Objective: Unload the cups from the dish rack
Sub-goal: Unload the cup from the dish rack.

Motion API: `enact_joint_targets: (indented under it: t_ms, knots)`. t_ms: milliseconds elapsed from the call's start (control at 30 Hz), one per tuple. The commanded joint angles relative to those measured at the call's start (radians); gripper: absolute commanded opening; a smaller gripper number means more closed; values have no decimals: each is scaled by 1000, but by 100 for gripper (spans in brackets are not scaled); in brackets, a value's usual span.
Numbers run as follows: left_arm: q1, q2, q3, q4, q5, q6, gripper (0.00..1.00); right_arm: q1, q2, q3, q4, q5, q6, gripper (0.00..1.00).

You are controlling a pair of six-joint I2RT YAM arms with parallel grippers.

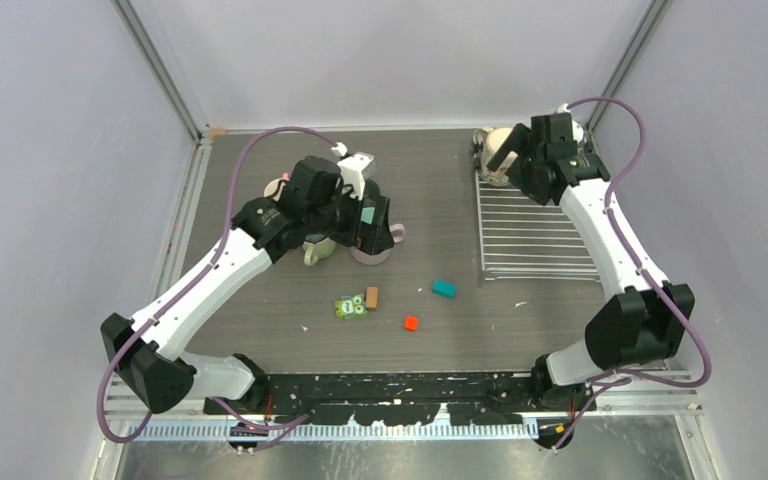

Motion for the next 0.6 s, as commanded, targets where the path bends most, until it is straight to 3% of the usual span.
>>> enact_joint_targets:
  t_ms: [0, 300, 567]
  knots:
    - [-1, -44, -30, 100, 44, -11, 100, -73, 70, 92, 88, 27, -27, 100]
    - [-2, -39, -43, 106, 62, -8, 100, -228, 251, 228, 143, 59, -80, 100]
    - [-1, -33, -49, 109, 68, -3, 100, -345, 353, 205, 305, -87, -220, 95]
